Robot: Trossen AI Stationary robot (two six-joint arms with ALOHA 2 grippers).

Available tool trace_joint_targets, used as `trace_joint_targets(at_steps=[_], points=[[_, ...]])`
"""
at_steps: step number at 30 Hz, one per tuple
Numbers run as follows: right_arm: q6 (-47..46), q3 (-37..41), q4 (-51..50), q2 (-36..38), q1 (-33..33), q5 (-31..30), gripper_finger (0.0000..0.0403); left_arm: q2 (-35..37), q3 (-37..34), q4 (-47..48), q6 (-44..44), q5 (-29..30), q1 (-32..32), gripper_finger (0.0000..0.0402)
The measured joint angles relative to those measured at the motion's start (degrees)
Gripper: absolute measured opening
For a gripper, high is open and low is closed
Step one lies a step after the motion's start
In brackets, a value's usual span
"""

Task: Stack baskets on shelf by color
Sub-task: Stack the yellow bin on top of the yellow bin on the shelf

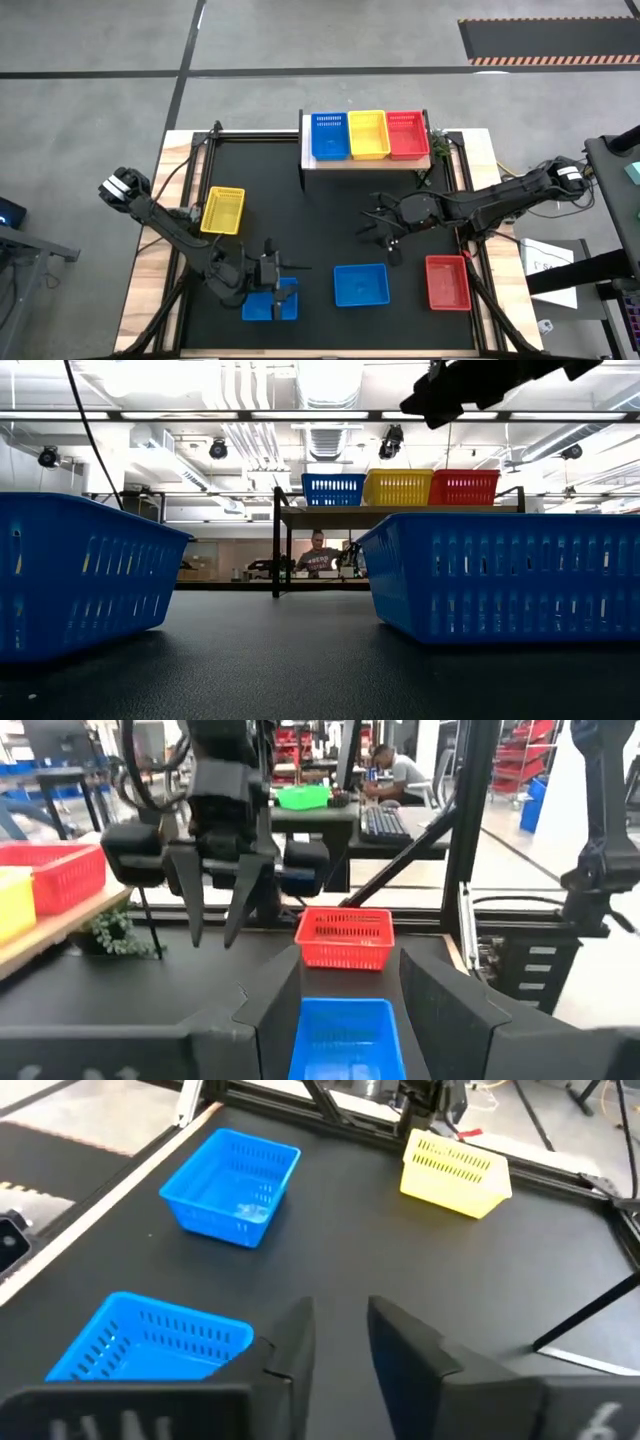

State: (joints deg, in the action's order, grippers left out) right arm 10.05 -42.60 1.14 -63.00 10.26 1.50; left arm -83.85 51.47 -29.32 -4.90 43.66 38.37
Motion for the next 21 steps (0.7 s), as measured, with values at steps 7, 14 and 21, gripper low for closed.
trace_joint_targets(at_steps=[7,14,21], points=[[-2.26,-1.06,-3.25,0.00,0.00,0.00,0.0143,3.46,2.22,25.75,-21.72,4.60,0.04,0.0155],[-2.52,-1.14,-4.43,0.00,0.00,0.00,0.0148,6.97,8.02,96.42,-80.99,-3.27,-5.45,0.0143],[-2.52,-1.14,-4.36,0.00,0.00,-0.04,0.0139,7.68,5.57,108.96,-90.00,-19.20,-10.82,0.0118]])
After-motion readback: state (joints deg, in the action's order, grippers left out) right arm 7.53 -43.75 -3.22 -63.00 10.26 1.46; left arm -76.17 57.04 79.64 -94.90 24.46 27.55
